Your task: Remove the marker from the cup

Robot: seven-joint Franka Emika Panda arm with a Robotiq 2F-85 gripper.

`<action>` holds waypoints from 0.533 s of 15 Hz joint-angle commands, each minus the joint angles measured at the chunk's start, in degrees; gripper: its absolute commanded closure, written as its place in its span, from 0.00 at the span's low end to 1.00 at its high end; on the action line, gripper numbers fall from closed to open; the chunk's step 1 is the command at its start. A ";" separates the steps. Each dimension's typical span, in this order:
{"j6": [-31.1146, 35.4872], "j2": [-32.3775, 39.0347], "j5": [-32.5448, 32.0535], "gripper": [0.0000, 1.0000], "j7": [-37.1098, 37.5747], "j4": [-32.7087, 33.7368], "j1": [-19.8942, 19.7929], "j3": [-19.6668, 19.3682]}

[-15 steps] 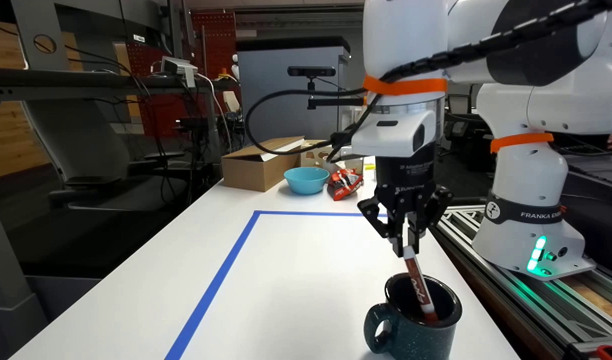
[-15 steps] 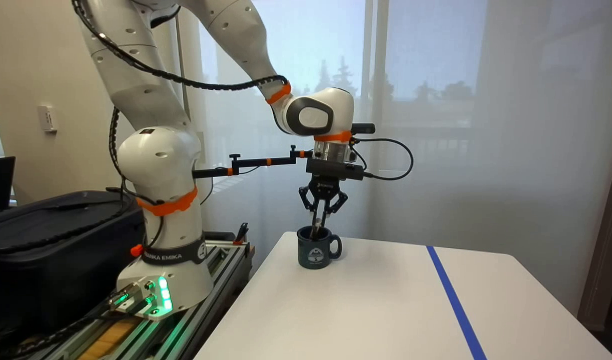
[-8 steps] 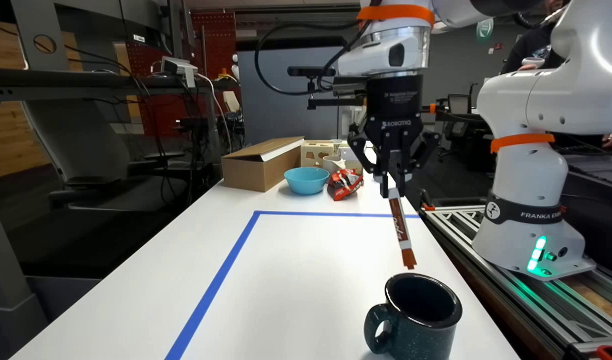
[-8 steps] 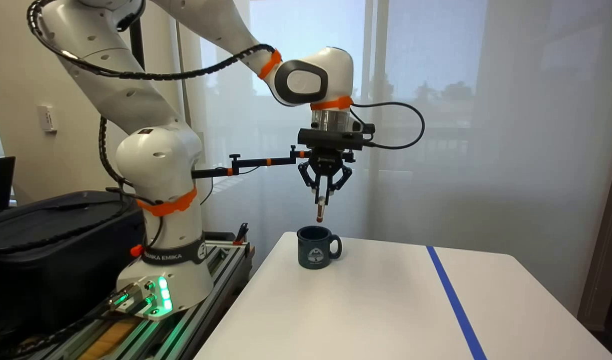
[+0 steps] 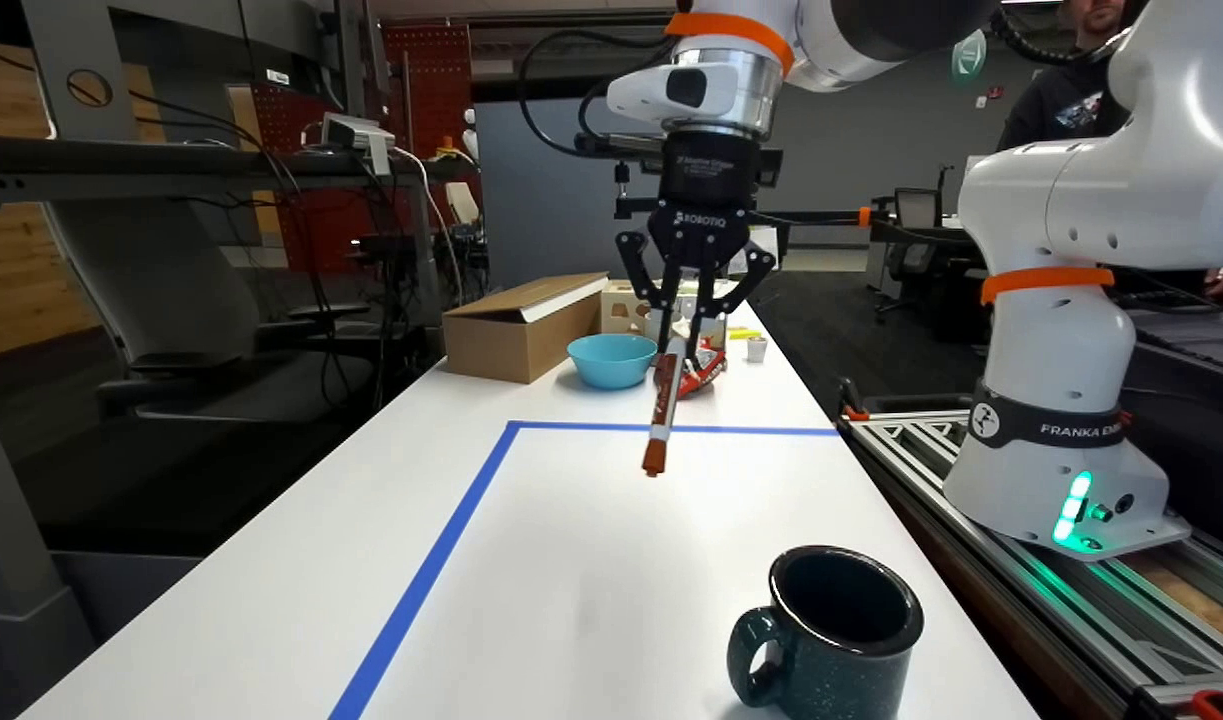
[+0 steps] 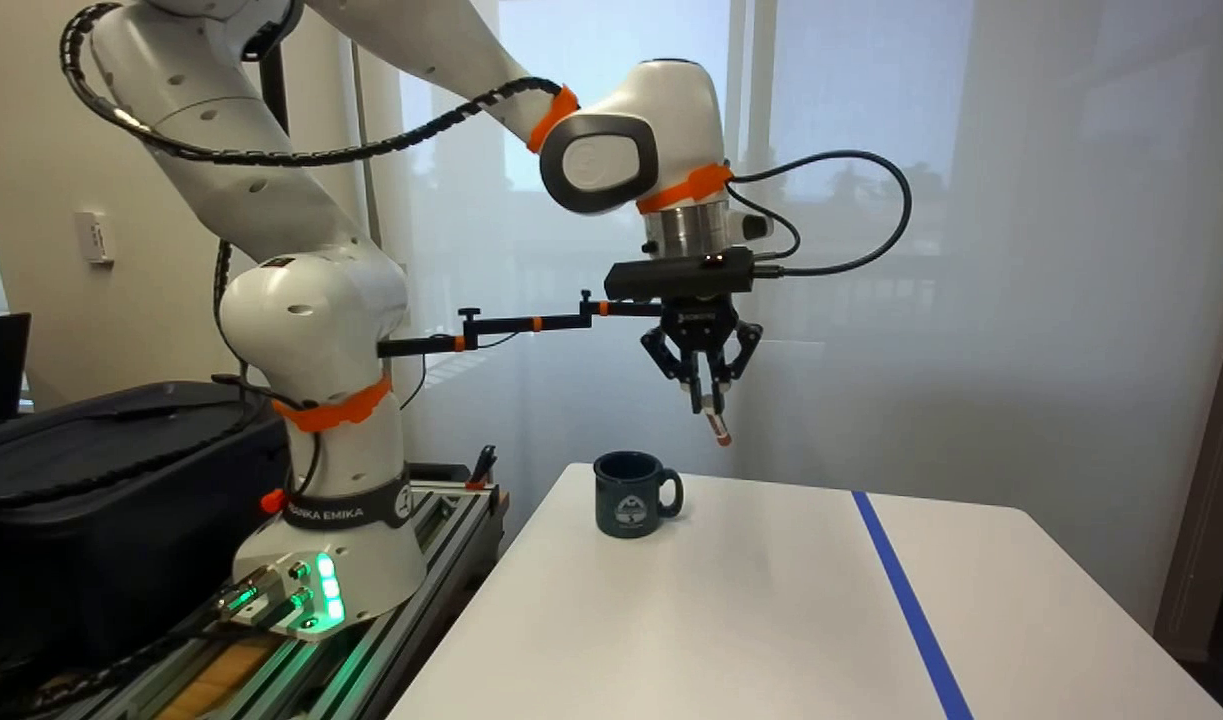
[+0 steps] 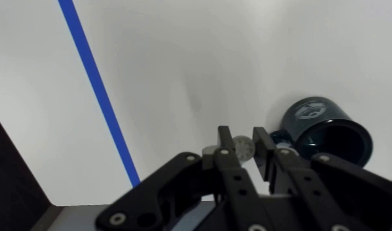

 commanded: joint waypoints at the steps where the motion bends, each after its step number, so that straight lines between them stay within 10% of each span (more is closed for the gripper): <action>1: 14.47 10.03 -0.69 0.94 5.87 -0.10 -0.61 0.50; 8: 30.73 33.02 -6.16 0.94 15.49 4.00 -2.63 2.84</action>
